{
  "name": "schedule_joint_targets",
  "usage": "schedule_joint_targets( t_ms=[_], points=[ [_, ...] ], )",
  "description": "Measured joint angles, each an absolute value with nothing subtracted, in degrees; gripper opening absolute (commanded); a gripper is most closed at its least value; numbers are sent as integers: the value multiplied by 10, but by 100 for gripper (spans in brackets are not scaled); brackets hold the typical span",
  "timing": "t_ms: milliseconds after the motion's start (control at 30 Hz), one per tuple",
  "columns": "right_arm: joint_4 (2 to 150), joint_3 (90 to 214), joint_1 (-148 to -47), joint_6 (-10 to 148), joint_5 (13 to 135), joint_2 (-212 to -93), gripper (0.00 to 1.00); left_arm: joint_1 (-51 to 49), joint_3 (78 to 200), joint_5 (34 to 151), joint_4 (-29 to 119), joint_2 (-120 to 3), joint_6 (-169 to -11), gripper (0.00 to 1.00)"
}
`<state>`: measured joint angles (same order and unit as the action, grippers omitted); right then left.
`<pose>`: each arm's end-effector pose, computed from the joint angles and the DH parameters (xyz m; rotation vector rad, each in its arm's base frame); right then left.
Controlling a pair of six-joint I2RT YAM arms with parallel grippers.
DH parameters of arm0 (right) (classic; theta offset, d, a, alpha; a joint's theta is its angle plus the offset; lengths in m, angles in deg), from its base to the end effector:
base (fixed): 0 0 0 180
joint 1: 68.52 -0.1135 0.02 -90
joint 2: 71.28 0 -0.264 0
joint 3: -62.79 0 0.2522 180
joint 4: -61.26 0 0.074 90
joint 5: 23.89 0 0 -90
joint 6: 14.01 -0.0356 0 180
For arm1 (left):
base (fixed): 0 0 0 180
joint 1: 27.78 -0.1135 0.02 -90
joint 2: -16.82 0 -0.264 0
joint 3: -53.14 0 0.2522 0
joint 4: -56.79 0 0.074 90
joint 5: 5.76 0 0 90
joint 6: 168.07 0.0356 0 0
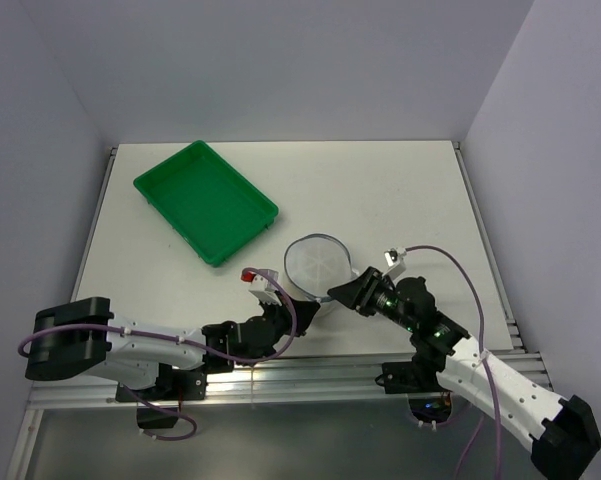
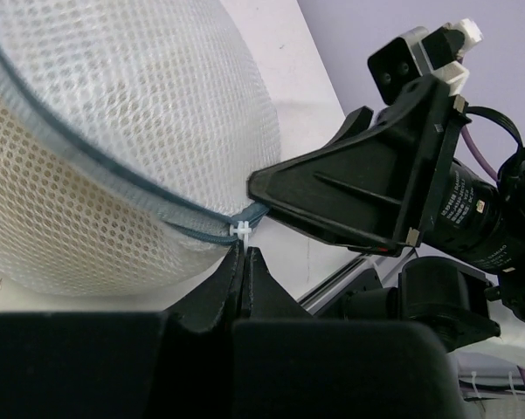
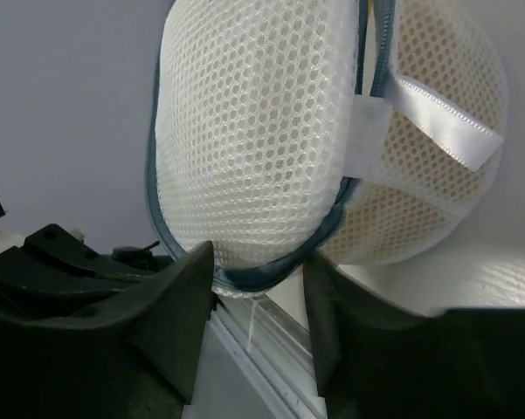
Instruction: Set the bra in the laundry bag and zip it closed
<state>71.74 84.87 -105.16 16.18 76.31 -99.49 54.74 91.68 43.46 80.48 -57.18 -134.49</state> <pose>0.1107 0.0902 0.1802 0.2816 2.0608 1.2768 0.0558 -0.2463 0.2004 -0.1228 1.8656 -1.1295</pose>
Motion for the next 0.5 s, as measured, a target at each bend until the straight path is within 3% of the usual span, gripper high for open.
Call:
schedule_joint_targets(
  t_ms=[67, 167, 500],
  points=[
    [696, 849, -1062, 157, 758, -1013, 19, 548, 917, 434, 805, -572, -1345, 0],
    [665, 849, -1064, 150, 749, -1033, 0, 548, 916, 434, 800, -569, -1345, 0],
    [648, 867, -1059, 178, 743, -1055, 0, 548, 871, 394, 703, -440, -1368, 0]
  ],
)
